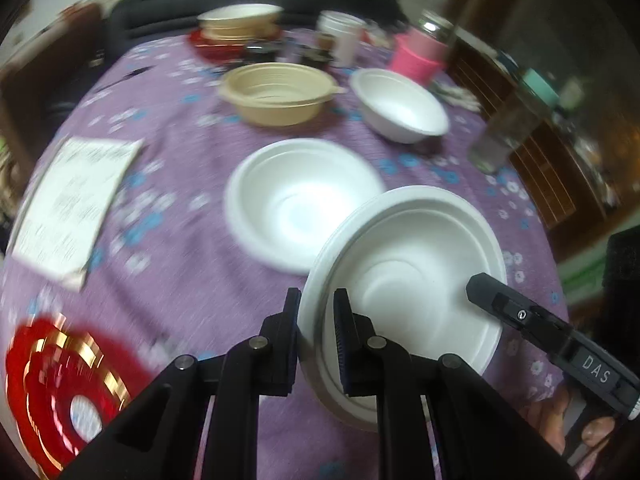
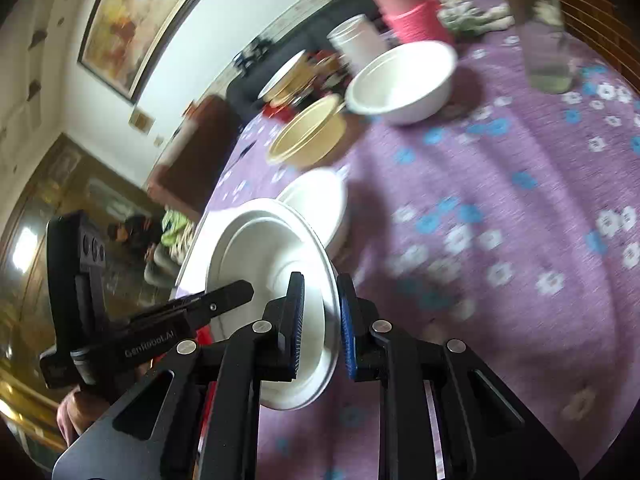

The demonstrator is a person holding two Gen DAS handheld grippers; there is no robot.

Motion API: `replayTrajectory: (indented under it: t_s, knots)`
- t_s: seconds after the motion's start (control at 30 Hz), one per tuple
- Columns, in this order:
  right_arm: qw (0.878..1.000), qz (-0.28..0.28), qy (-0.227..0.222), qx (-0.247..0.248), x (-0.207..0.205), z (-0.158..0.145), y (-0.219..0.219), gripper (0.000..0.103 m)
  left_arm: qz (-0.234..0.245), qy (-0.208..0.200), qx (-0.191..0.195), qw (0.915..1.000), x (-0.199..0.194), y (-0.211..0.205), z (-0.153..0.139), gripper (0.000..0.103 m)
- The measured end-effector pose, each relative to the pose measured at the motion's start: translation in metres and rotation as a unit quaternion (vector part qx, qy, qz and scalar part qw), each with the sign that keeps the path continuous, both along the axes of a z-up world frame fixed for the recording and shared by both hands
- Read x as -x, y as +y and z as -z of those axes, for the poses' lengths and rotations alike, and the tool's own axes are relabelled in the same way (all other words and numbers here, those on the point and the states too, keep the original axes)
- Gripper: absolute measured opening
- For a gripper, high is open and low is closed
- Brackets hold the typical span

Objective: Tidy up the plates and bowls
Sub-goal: 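Carry the white plate with the left gripper and lower it onto the red plates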

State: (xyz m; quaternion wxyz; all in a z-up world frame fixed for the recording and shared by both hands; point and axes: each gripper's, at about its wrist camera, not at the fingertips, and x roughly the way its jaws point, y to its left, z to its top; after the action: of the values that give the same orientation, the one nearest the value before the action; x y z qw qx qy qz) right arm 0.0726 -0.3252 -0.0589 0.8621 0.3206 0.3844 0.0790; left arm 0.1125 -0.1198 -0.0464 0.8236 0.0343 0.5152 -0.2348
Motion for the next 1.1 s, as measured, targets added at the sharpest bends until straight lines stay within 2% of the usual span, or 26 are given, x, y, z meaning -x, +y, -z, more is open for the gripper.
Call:
replayTrajectory:
  t_s: [0.33, 0.67, 0.9, 1.1]
  knots:
    - [0.994, -0.102, -0.002, 0.03, -0.022, -0.005, 0.106, 0.018, -0.104, -0.036, -0.009, 0.9939, 0.04, 0.105, -0.002, 0.014]
    - [0.977, -0.203, 0.015, 0.06, -0.058, 0.016, 0.224, 0.018, -0.211, -0.046, -0.016, 0.9763, 0.053, 0.209, -0.003, 0.014]
    - [0.968, -0.23, 0.021, 0.104, -0.063, 0.039, 0.269, 0.018, -0.241, -0.016, -0.016, 0.9701, 0.053, 0.246, 0.024, 0.014]
    - [0.963, -0.234, 0.014, 0.135, -0.058, 0.044, 0.281, 0.018, -0.251, -0.001, -0.014, 0.9678, 0.052, 0.257, 0.038, 0.015]
